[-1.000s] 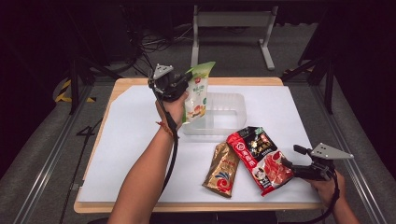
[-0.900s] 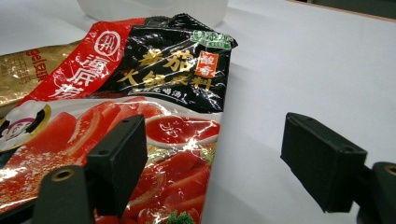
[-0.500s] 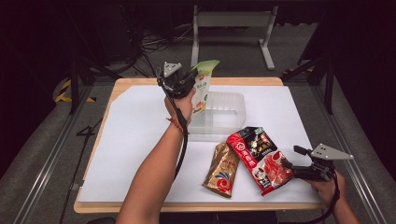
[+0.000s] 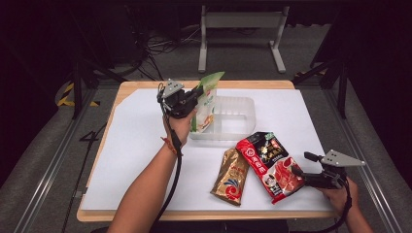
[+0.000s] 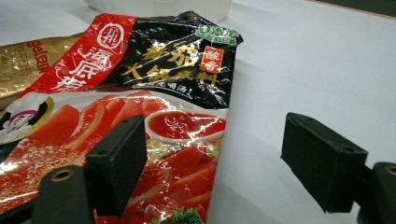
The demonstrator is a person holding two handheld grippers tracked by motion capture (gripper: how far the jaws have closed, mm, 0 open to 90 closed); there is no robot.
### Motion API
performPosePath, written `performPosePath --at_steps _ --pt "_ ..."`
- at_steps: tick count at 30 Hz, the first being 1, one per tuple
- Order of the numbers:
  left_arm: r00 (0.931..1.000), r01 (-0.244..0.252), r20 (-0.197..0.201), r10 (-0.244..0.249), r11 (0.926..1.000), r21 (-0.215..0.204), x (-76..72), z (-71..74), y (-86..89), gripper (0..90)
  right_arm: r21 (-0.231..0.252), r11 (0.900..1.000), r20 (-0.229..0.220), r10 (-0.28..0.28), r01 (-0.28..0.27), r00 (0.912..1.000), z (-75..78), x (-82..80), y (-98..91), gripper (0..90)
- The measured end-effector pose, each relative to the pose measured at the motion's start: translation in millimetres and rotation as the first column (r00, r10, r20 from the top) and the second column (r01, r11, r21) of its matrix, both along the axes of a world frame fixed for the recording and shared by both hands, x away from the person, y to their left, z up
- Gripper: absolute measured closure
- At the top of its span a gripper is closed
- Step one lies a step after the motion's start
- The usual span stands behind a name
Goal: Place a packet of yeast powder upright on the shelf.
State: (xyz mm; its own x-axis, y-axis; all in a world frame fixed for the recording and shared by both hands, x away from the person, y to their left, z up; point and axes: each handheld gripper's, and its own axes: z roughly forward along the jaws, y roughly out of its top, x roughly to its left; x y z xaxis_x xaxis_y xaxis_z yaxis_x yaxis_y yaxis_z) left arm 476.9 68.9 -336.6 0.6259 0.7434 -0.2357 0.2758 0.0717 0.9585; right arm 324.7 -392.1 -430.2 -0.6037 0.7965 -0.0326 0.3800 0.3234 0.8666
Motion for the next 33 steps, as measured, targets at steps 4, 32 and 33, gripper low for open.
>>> performPosePath --at_steps 4,32,33 --pt "0.9999 0.015 0.004 -0.015 0.9998 0.014 -4.2 -5.0 8.9 86.9 -0.002 1.0 0.003 0.002 -0.002 1.0 0.0 -0.8 0.0 22.8" --pt "0.9949 0.086 0.041 -0.092 0.9866 0.139 -22.1 -24.6 38.3 81.5 -0.051 0.9986 0.003 0.014 -0.014 0.9999 -1.9 -1.5 6.6 22.7" --pt "0.9947 0.088 0.04 -0.095 0.9859 0.142 -23.0 -25.0 39.4 81.4 -0.05 0.9987 0.003 0.015 -0.014 0.9999 -1.8 -1.6 6.4 22.7"
